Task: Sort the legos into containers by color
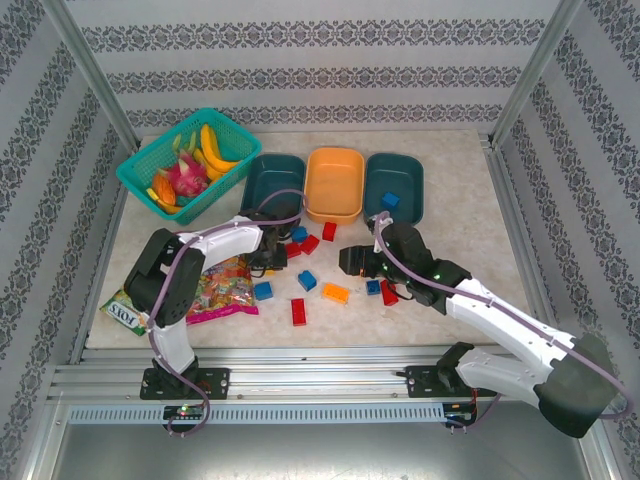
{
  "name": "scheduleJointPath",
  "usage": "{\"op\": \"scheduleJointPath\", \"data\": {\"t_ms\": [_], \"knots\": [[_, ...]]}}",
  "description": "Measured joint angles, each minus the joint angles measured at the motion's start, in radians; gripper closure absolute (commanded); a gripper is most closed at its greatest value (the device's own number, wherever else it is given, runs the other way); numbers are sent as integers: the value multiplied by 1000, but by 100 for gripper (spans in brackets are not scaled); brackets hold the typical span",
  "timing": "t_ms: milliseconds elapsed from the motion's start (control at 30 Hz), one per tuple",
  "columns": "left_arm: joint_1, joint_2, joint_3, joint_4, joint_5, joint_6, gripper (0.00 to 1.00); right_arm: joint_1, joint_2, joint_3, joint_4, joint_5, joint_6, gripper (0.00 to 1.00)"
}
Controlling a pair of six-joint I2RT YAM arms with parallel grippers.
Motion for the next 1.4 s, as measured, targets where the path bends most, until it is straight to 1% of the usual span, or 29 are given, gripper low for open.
{"op": "scheduleJointPath", "data": {"t_ms": [100, 167, 300, 400, 467, 533, 733, 833, 933, 1033, 1267, 1333, 1400], "knots": [[0, -70, 16, -61, -14, 0, 75, 0, -4, 44, 0, 0, 0, 30], [0, -111, 63, -115, -16, 0, 75, 0, -8, 76, 0, 0, 0, 30], [13, -143, 229, -206, -11, 10, 75, -8, -11, 138, 3, 2, 0, 30], [55, -121, 370, -246, 8, 42, 75, -21, 2, 173, 24, 0, 6, 29], [96, -70, 470, -258, 22, 68, 75, -32, 29, 197, 43, 0, 10, 29], [138, 17, 581, -269, 31, 97, 75, -44, 71, 225, 69, 0, 23, 29], [209, 357, 880, -275, 49, 155, 73, -98, 208, 316, 113, 0, 75, 29], [225, 487, 960, -274, 58, 164, 71, -124, 253, 345, 129, 0, 103, 29], [242, 576, 1011, -274, 84, 172, 69, -143, 278, 356, 137, 0, 124, 29], [255, 625, 1035, -274, 110, 177, 64, -151, 292, 360, 135, -6, 142, 29], [255, 639, 1051, -275, 154, 182, 42, -157, 294, 360, 122, -8, 162, 29], [255, 639, 1062, -275, 158, 181, 39, -157, 294, 360, 116, -8, 161, 28], [255, 638, 1077, -276, 158, 181, 38, -157, 294, 361, 106, -8, 156, 29]]}}
